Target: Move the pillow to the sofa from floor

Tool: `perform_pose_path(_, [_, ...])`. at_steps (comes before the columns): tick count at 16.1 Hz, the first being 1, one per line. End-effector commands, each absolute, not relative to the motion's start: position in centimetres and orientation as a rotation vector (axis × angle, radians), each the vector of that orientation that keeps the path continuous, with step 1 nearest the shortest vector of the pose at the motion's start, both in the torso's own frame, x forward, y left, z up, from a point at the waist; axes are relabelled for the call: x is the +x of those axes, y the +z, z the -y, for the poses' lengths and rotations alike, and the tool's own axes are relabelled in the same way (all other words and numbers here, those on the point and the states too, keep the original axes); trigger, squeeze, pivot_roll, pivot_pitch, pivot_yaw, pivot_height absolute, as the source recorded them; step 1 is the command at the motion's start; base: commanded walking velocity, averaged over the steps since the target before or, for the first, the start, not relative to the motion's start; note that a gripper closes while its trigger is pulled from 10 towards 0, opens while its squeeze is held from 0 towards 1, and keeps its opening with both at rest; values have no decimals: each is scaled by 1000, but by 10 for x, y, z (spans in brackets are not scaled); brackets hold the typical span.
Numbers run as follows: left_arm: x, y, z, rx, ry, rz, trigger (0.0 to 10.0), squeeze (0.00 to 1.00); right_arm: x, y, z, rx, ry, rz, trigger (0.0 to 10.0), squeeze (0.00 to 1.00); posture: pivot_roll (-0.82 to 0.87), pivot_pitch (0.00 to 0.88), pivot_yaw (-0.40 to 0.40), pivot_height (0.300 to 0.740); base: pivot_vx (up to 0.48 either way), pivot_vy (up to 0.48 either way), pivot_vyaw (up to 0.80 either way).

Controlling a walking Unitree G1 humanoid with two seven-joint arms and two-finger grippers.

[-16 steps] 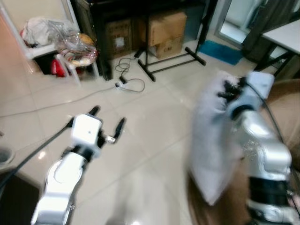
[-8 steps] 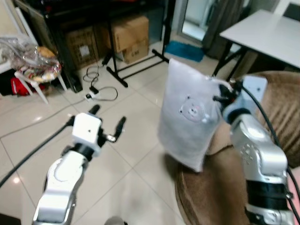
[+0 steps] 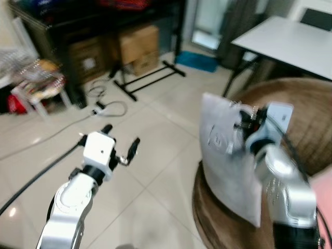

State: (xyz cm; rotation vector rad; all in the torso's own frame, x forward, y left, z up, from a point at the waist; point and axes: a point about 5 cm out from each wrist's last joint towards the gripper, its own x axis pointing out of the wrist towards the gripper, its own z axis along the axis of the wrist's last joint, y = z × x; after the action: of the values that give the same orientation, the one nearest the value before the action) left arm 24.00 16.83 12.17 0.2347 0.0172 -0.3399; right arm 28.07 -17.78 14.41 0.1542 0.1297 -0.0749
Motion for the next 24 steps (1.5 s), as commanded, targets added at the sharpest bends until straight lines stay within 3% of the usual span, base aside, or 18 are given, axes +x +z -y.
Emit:
perform_pose_path(1, [240, 121, -165, 242, -351, -23, 10000, 204, 281, 160, 177, 168, -75, -62, 10000, 0, -19, 0, -11, 740, 0, 0, -800])
perform_pose_path(10, [240, 123, -167, 245, -326, -13, 10000, 141, 282, 157, 164, 288, -70, -62, 10000, 0, -17, 0, -13, 740, 0, 0, -800])
perform_pose_path(18, [240, 127, -165, 241, -349, 20, 10000, 141, 282, 155, 130, 301, 151, -91, 10000, 0, -14, 0, -19, 740, 0, 0, -700])
perform_pose_path(24, [240, 128, -165, 226, -351, 26, 10000, 145, 283, 156, 121, 281, 212, -94, 10000, 0, -8, 0, -25, 740, 298, 0, -533])
